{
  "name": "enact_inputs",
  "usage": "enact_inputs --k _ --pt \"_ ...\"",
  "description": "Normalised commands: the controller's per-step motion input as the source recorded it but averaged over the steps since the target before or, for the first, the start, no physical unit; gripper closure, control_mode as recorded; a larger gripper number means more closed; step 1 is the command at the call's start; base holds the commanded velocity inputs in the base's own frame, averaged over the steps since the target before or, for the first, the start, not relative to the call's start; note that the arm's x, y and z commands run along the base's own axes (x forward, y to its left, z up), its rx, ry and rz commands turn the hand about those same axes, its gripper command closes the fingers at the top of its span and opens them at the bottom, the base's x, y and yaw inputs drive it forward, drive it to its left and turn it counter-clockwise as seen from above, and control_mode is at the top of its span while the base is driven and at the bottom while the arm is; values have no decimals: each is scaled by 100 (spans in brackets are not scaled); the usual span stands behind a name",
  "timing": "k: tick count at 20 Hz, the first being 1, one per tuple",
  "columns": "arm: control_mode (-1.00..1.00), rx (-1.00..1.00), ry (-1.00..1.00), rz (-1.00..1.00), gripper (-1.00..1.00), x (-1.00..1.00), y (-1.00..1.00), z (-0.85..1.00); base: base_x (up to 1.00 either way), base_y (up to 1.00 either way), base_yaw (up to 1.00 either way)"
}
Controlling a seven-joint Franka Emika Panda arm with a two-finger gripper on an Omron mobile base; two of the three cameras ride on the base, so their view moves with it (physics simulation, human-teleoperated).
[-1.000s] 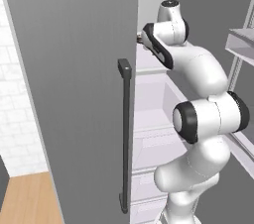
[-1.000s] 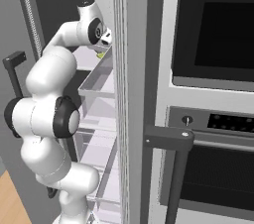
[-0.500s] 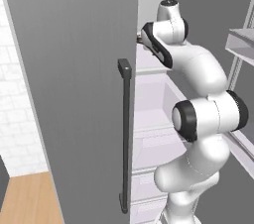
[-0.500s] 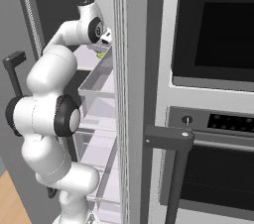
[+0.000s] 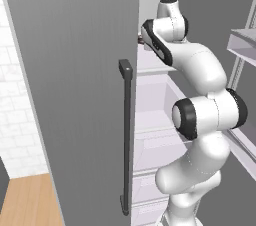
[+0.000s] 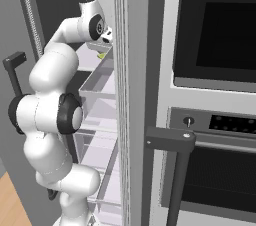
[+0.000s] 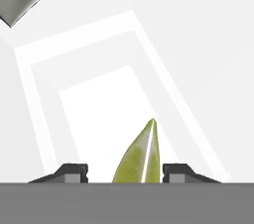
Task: Grab a lemon wedge from the fridge and one ice cube from the ice bowl, and put them in the glass of lemonade.
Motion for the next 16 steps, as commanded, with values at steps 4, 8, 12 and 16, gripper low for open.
enact_inputs --k 4,8,12,16 --pt "-100 0 2 0 100 -3 0 -1 0 0 0" --pt "-100 5 0 0 100 -45 0 -4 0 0 0" --pt "-100 10 -6 0 100 -97 -7 -6 0 0 0" --pt "-100 9 -8 3 100 -100 -7 -4 0 0 0"
